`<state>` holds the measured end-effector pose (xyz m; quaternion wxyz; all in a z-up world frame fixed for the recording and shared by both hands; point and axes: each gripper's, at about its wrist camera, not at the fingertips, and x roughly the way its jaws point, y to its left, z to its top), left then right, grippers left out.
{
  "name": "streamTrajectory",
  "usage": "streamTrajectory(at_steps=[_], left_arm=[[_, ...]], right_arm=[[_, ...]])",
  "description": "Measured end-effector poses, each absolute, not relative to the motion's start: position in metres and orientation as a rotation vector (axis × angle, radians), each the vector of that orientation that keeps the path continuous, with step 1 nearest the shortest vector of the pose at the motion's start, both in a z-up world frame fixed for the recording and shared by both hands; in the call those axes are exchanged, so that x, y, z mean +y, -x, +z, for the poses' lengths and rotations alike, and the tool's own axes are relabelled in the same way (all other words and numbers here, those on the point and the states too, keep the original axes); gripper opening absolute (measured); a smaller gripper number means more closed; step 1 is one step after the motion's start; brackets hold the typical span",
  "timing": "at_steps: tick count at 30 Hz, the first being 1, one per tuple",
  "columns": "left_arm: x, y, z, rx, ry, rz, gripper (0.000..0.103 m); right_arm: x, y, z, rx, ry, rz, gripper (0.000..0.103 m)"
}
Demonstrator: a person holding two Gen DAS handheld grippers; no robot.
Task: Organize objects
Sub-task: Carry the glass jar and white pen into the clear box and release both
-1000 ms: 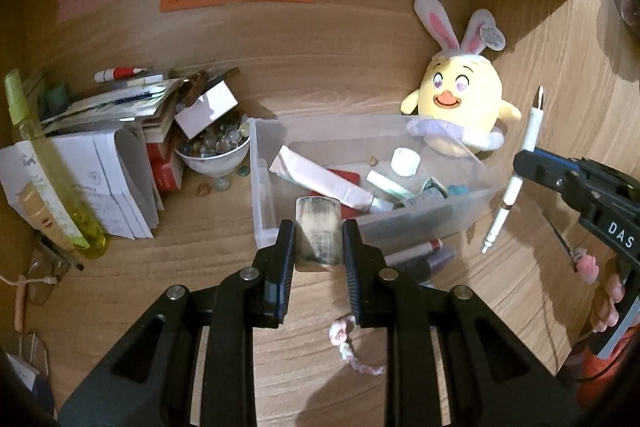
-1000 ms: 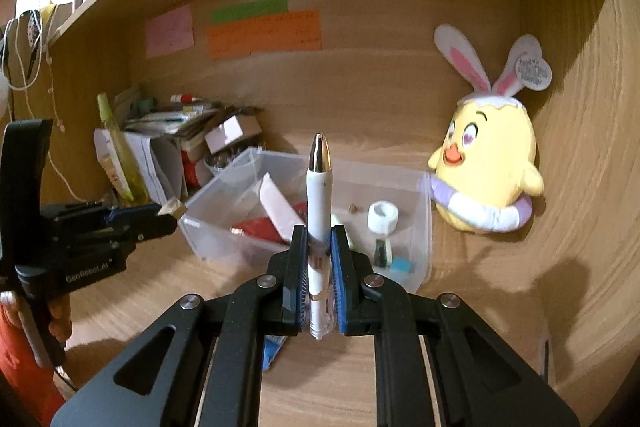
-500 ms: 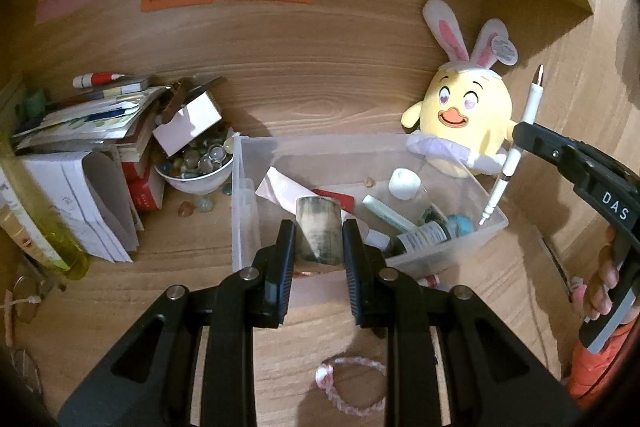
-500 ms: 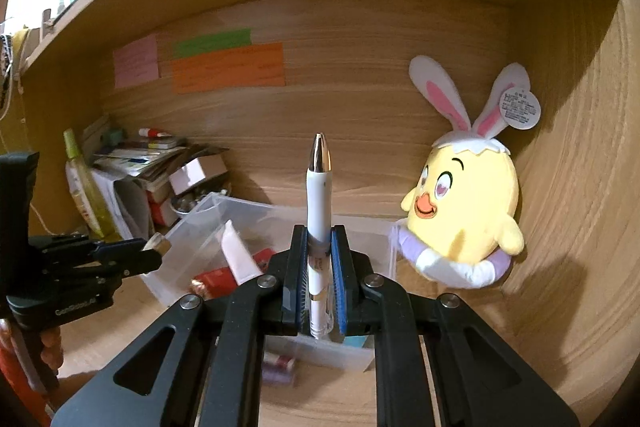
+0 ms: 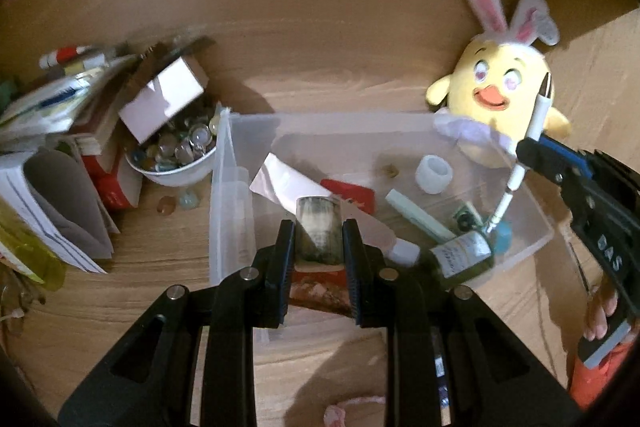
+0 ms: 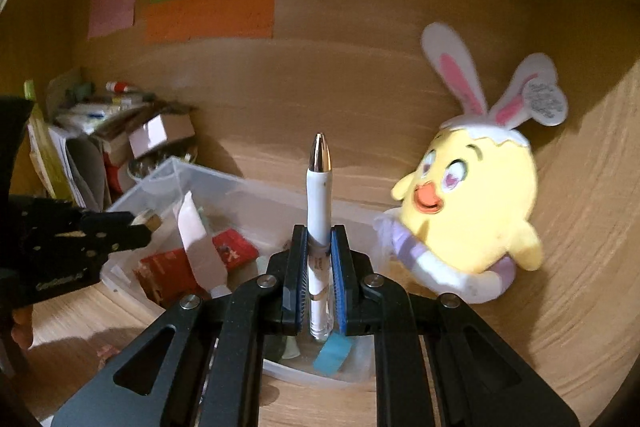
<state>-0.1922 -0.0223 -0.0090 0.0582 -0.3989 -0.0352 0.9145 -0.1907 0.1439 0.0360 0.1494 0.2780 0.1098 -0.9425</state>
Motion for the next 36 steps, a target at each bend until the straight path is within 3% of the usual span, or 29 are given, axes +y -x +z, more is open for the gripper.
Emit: streamTrajectory(at_steps=[12, 21, 27, 31, 36], left_arm=[[-0.017, 0.196, -0.017, -0.068, 1.204, 2.769, 0.023], [-0.022, 0.187, -0.008, -0.098, 1.159, 2.773, 0.026], [-0.022, 0.175, 0.005, -0.105, 1.105, 2.778, 0.037], [-0.022, 0.164, 0.015, -0.093, 1.057, 2.806, 0.051], [-0.023, 0.149, 0.022, -0.077, 1.034, 2.815, 0.054]], right_arm=[[0.108, 0.202, 0.008, 0.446, -0.872, -2.622, 0.013], [0.104, 0.204, 0.000, 0.426, -0.924, -2.571, 0.016], [0.106, 0.197, 0.005, 0.411, -0.905, -2.588, 0.033], [0.109, 0.192, 0.009, 0.408, -0.894, -2.599, 0.041], [0.115, 0.180, 0.017, 0.394, -0.873, -2.605, 0.046]])
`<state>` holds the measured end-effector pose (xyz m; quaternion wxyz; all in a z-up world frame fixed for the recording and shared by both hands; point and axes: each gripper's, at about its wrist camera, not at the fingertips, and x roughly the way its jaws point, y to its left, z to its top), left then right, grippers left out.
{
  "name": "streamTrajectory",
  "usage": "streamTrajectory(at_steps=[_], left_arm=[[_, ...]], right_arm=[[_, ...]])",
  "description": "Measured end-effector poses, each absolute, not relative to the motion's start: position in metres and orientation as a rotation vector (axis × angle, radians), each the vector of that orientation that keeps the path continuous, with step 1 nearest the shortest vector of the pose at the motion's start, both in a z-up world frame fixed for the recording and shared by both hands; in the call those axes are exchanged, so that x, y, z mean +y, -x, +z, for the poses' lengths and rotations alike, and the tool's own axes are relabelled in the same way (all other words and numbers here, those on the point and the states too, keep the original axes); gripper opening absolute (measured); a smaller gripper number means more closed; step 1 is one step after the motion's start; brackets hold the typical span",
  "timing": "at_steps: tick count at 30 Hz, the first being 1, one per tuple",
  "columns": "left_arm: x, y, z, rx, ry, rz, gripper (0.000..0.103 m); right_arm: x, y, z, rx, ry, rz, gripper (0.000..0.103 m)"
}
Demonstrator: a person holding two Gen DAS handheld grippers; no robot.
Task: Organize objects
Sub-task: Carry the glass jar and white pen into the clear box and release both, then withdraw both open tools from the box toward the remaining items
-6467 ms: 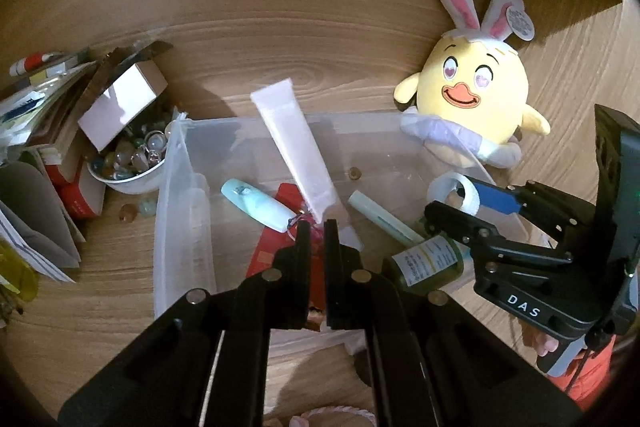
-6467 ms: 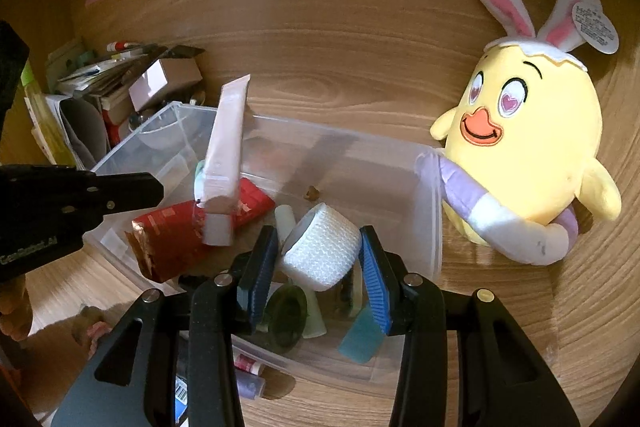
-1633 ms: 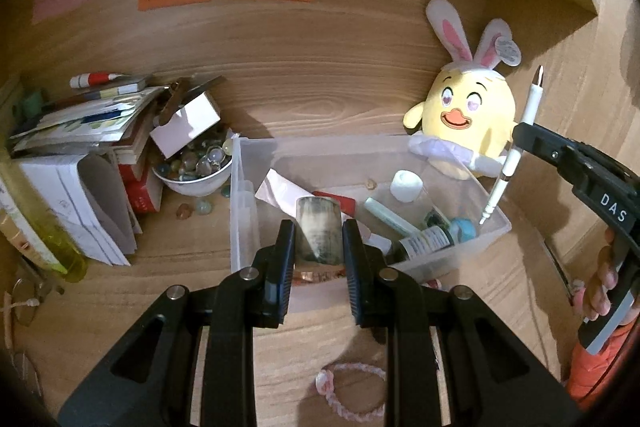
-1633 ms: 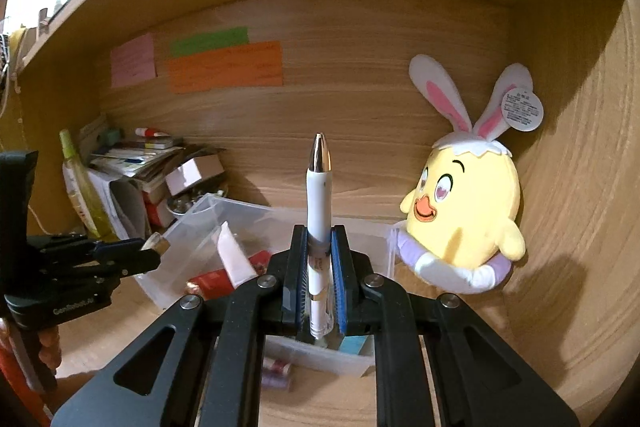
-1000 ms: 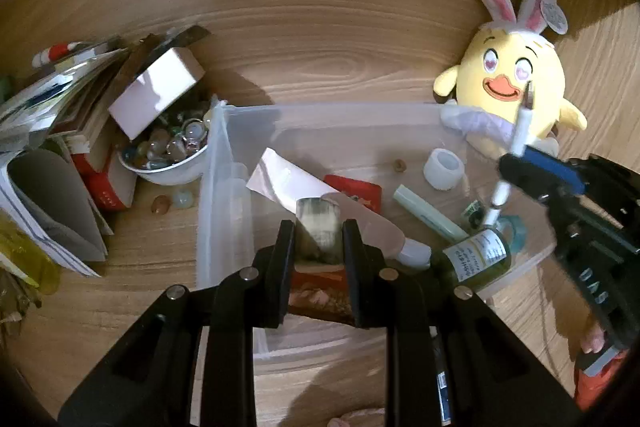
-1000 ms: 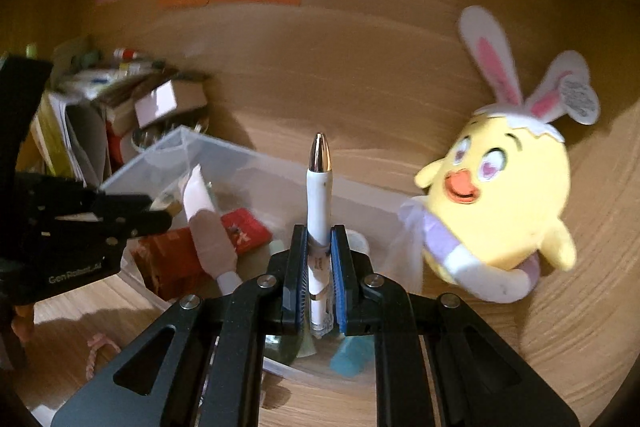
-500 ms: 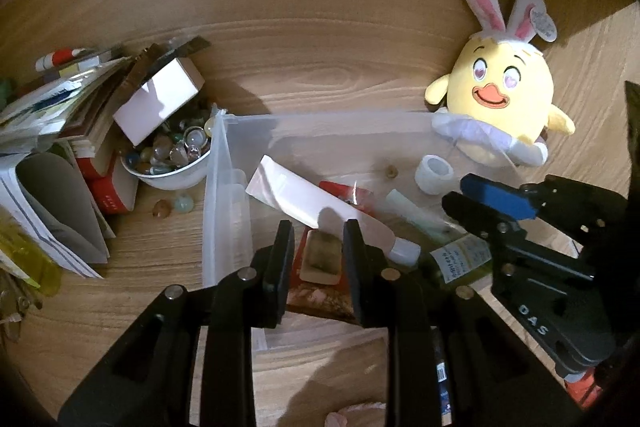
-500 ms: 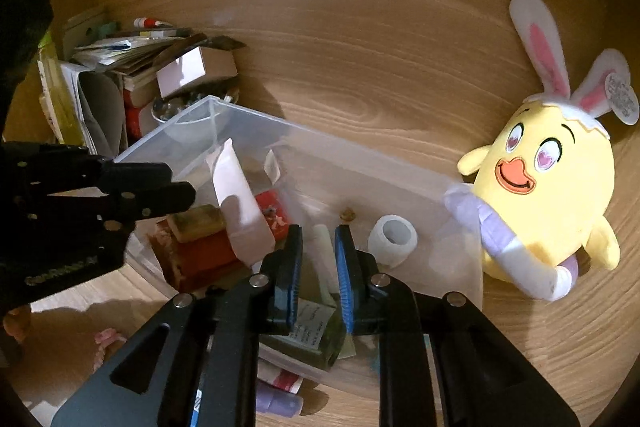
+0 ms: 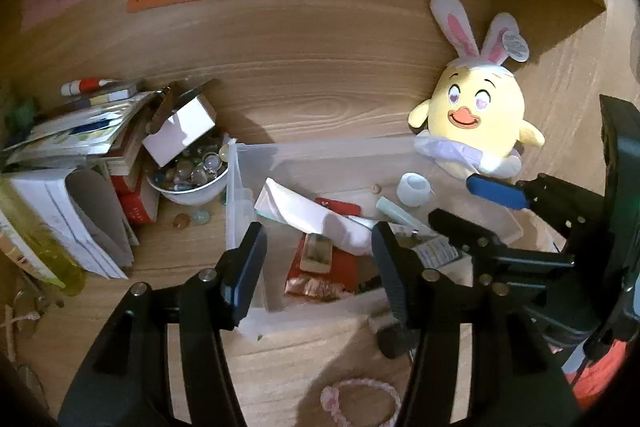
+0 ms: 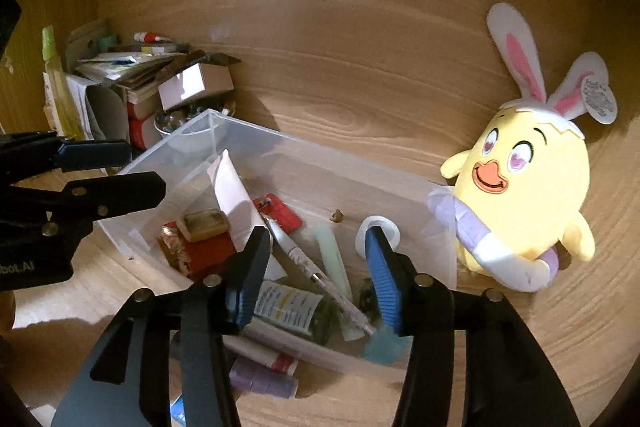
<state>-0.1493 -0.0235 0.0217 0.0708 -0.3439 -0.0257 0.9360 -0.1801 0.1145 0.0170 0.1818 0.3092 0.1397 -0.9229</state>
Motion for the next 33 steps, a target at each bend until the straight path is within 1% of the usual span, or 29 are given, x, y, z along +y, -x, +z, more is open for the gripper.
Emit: streamTrajectory(at_steps=[5, 7, 9, 11, 13, 20, 25, 30, 33], left_arm=[[-0.025, 0.132, 0.021, -0.052, 1.032, 2.808, 0.055], [-0.026, 0.126, 0.020, -0.049, 1.040, 2.801, 0.058], [-0.027, 0.119, 0.017, -0.041, 1.047, 2.797, 0.059], [-0.027, 0.112, 0.015, -0.028, 1.053, 2.795, 0.060], [-0.026, 0.107, 0.011, -0.018, 1.063, 2.789, 0.063], [-0.025, 0.091, -0.008, 0.022, 1.129, 2.754, 0.071], [-0.030, 0.082, -0.034, 0.033, 1.228, 2.711, 0.071], [-0.035, 0.080, -0.052, 0.027, 1.303, 2.680, 0.071], [-0.033, 0.081, -0.057, 0.028, 1.322, 2.657, 0.061]], right_arm=[[0.119, 0.162, 0.023, 0.390, -0.856, -2.605, 0.047], [0.121, 0.153, 0.024, 0.385, -0.849, -2.607, 0.049], [0.122, 0.145, 0.024, 0.378, -0.849, -2.605, 0.051], [0.123, 0.137, 0.022, 0.374, -0.853, -2.602, 0.051], [0.123, 0.130, 0.021, 0.371, -0.860, -2.599, 0.051], [0.126, 0.111, 0.005, 0.320, -0.921, -2.572, 0.052], [0.129, 0.103, -0.019, 0.255, -1.032, -2.519, 0.055], [0.126, 0.101, -0.038, 0.242, -1.118, -2.468, 0.055], [0.121, 0.101, -0.044, 0.231, -1.149, -2.443, 0.055]])
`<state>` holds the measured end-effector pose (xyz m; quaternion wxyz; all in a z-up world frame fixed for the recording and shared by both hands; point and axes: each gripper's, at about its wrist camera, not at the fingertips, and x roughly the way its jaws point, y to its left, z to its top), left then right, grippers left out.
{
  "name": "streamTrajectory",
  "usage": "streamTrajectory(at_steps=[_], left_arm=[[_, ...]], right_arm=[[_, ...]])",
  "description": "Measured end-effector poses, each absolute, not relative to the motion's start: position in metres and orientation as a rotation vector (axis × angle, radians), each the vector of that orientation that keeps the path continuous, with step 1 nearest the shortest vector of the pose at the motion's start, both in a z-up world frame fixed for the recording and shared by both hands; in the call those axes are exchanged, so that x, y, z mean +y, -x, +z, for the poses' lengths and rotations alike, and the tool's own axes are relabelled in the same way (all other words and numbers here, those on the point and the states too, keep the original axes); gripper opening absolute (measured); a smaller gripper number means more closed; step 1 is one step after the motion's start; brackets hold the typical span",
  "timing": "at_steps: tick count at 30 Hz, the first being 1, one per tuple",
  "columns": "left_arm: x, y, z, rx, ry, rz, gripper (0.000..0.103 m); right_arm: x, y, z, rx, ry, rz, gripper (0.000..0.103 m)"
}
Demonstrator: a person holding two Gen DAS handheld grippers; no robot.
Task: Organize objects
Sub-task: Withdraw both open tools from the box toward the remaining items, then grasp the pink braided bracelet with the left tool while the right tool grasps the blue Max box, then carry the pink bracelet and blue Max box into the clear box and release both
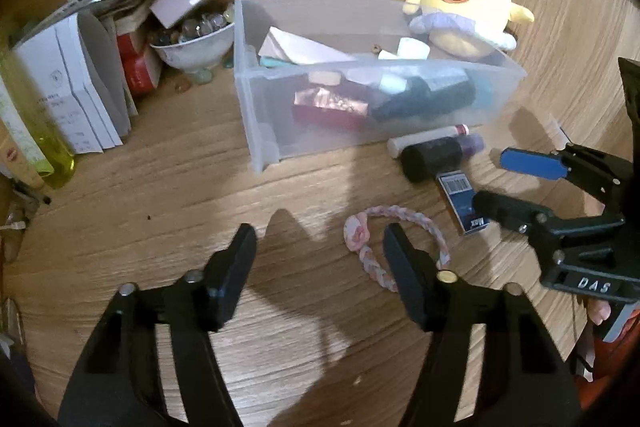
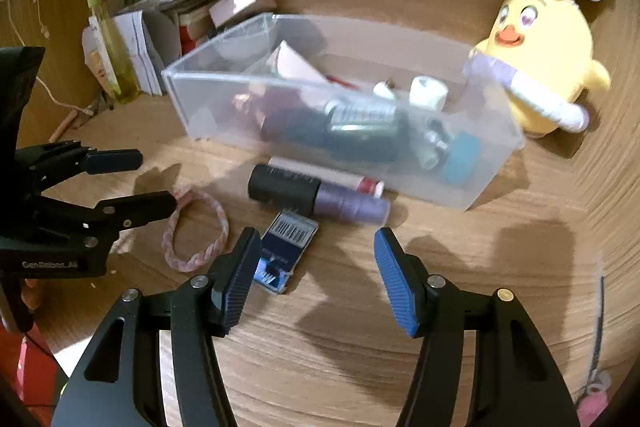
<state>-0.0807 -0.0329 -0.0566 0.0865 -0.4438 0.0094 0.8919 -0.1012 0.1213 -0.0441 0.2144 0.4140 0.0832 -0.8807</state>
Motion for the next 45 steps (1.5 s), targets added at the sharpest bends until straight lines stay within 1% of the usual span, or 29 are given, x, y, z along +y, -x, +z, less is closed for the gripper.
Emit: streamTrajectory(at_steps=[5, 7, 9, 12, 13, 15, 17, 18, 23, 33, 45], left_arm=[[-0.024, 0.084, -0.060, 0.052, 1.321, 2.621, 0.047], [-0.022, 0.087, -0.062, 0.057, 1.324, 2.607, 0.038], [-0.021, 0.088, -0.064, 0.068, 1.312, 2.605, 0.035], [-0.020, 0.088, -0.066, 0.079, 1.287, 2.605, 0.026], [-0.020, 0.088, -0.066, 0.081, 1.283, 2.604, 0.019], [-0.021, 0.088, -0.066, 0.072, 1.277, 2.595, 0.011], [-0.021, 0.088, -0.066, 0.062, 1.275, 2.595, 0.011], [-0.022, 0.088, -0.066, 0.059, 1.275, 2.597, 0.011], [-0.024, 0.085, -0.064, 0.043, 1.262, 2.616, 0.011], [-0.033, 0.079, -0.048, -0.018, 1.211, 2.666, 0.011], [-0.036, 0.070, -0.002, -0.060, 1.051, 2.752, 0.011]], right_arm=[[0.107, 0.103, -0.051, 0.262, -1.181, -2.412, 0.055], [0.103, 0.104, -0.055, 0.274, -1.198, -2.407, 0.055], [0.102, 0.106, -0.058, 0.265, -1.208, -2.408, 0.055], [0.102, 0.106, -0.059, 0.272, -1.206, -2.425, 0.055], [0.102, 0.105, -0.060, 0.280, -1.202, -2.431, 0.054], [0.102, 0.104, -0.059, 0.291, -1.192, -2.433, 0.048], [0.101, 0.103, -0.059, 0.296, -1.182, -2.425, 0.036], [0.101, 0.102, -0.059, 0.298, -1.178, -2.421, 0.033], [0.105, 0.098, -0.059, 0.282, -1.174, -2.413, 0.027], [0.127, 0.086, -0.049, 0.197, -1.144, -2.415, 0.026], [0.140, 0.073, -0.012, 0.155, -1.005, -2.486, 0.025]])
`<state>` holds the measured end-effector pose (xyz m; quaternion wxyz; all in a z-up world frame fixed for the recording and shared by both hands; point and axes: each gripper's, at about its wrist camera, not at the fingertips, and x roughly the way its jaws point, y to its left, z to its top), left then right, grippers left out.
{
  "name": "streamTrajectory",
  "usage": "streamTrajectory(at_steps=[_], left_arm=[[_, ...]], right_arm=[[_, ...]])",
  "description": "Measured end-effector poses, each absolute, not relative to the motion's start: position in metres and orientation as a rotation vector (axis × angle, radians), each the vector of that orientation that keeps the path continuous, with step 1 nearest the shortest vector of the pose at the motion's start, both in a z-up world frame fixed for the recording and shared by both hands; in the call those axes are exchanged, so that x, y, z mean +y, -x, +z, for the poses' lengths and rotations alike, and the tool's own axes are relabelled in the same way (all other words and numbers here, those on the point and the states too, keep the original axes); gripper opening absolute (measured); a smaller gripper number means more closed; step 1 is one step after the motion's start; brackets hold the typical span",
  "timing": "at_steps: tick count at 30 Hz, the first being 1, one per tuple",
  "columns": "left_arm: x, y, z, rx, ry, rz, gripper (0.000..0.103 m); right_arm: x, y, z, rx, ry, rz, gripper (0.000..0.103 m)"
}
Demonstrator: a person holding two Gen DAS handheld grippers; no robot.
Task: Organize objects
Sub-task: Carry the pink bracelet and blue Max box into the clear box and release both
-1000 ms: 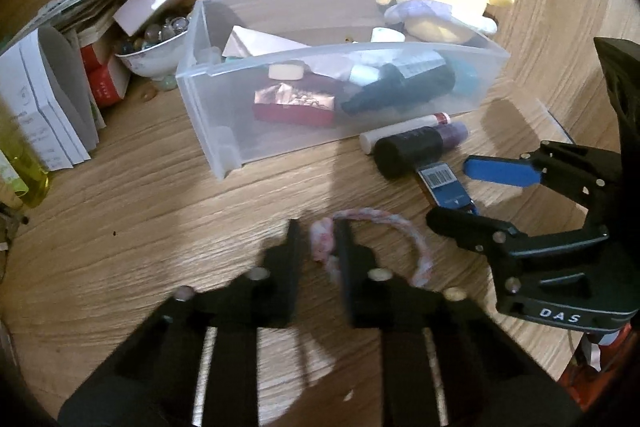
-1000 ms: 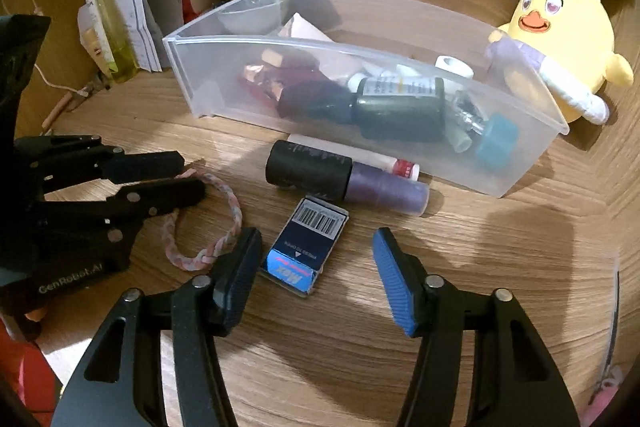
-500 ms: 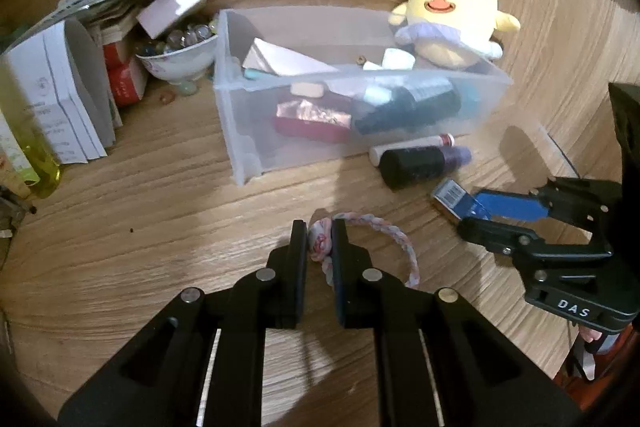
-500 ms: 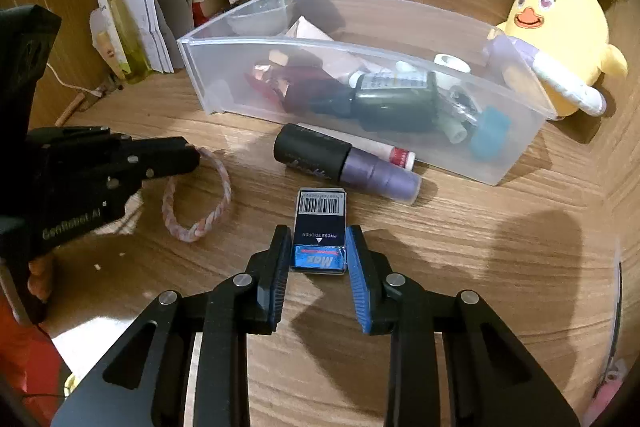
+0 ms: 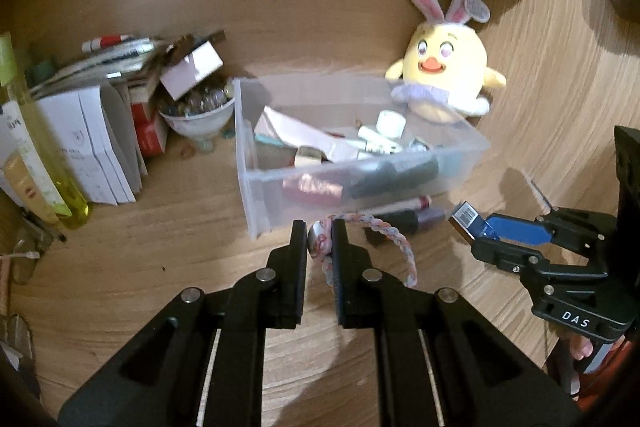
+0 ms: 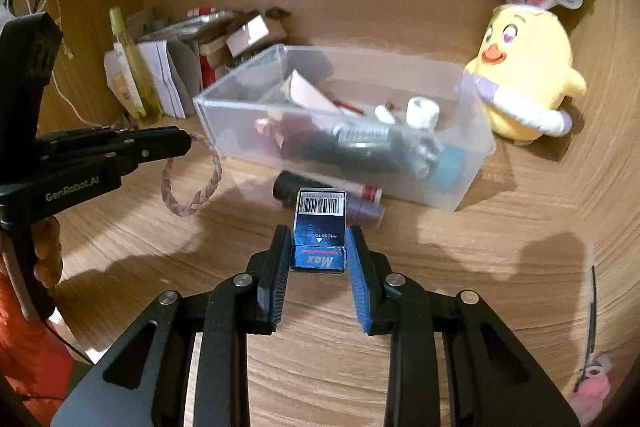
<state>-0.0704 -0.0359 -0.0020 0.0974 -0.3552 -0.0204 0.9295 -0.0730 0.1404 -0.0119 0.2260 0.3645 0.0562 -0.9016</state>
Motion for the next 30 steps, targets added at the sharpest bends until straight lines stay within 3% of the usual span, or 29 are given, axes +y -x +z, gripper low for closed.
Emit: streamTrajectory(at_steps=[30], left_arm=[[-0.043, 0.135, 0.034, -0.136, 0.988, 2.899, 0.011]], right_arm=[[0.161, 0.141, 0.039, 0.078, -0.818, -2.608, 0.026]])
